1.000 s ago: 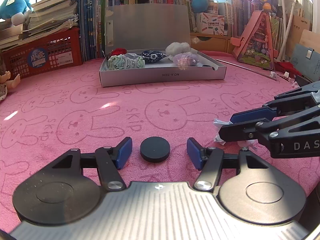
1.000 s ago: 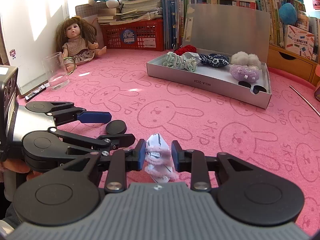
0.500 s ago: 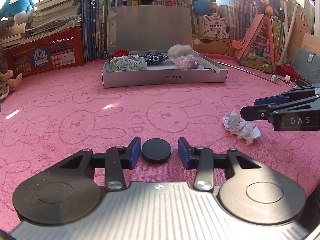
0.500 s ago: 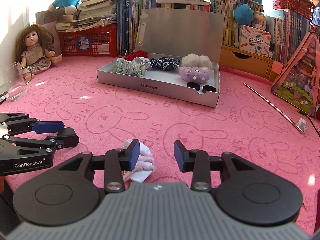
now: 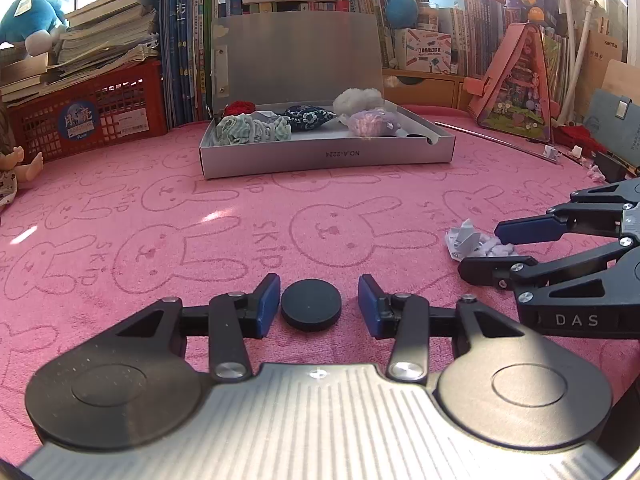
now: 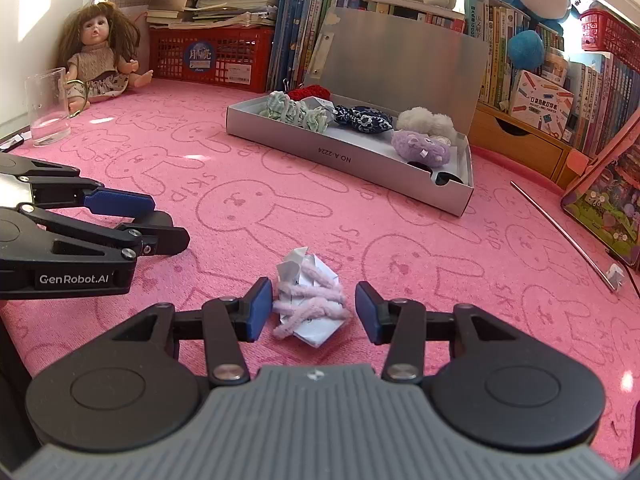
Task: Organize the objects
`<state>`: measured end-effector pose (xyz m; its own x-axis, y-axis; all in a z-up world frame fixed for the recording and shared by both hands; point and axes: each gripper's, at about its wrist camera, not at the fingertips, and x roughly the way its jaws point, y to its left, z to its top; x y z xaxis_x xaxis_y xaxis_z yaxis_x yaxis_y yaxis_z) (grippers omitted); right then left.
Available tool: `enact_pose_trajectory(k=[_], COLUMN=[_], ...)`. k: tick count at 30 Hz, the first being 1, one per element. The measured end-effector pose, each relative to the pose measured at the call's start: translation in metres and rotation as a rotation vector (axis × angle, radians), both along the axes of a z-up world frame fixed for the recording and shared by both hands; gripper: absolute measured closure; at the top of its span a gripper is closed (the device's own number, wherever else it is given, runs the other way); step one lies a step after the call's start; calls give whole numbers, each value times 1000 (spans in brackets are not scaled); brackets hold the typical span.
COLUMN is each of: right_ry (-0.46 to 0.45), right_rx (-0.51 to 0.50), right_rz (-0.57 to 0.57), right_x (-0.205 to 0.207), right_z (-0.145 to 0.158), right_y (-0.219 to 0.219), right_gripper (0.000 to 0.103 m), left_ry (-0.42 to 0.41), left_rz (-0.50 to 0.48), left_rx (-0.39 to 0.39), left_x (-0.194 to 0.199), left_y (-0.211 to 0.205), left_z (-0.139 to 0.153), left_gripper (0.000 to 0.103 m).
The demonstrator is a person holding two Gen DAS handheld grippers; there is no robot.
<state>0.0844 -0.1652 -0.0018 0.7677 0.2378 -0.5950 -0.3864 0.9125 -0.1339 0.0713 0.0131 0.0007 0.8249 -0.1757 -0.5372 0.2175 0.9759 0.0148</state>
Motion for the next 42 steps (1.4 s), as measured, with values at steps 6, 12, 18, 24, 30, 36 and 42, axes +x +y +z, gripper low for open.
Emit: enact_pose_trajectory(k=[6, 12, 18, 24, 30, 36, 42], right_ry=[8, -3, -5, -41, -80, 11, 28], right_rx=[45, 76, 80, 37, -24, 66, 67], right_rz=[15, 2, -11, 41, -1, -30, -17], right_x=[-2, 2, 3, -10, -9, 0, -3], right_z=[5, 12, 12, 6, -7, -3, 0], right_y=[-2, -4, -6, -4, 3, -3, 2], right_gripper=[64, 65, 57, 31, 27, 41, 63], left_ry=[0, -7, -11, -5, 6, 3, 0], left_rz=[-21, -16, -11, -6, 4, 3, -4], left_rx=[-2, -12, -13, -10, -9, -13, -21], left_x=[-1, 3, 3, 0, 0, -1, -1], left_y=[-4, -7, -7, -3, -2, -3, -4], left_z=[2, 9, 11, 7, 2, 1, 4], left_gripper=[66, 66, 66, 66, 66, 66, 66])
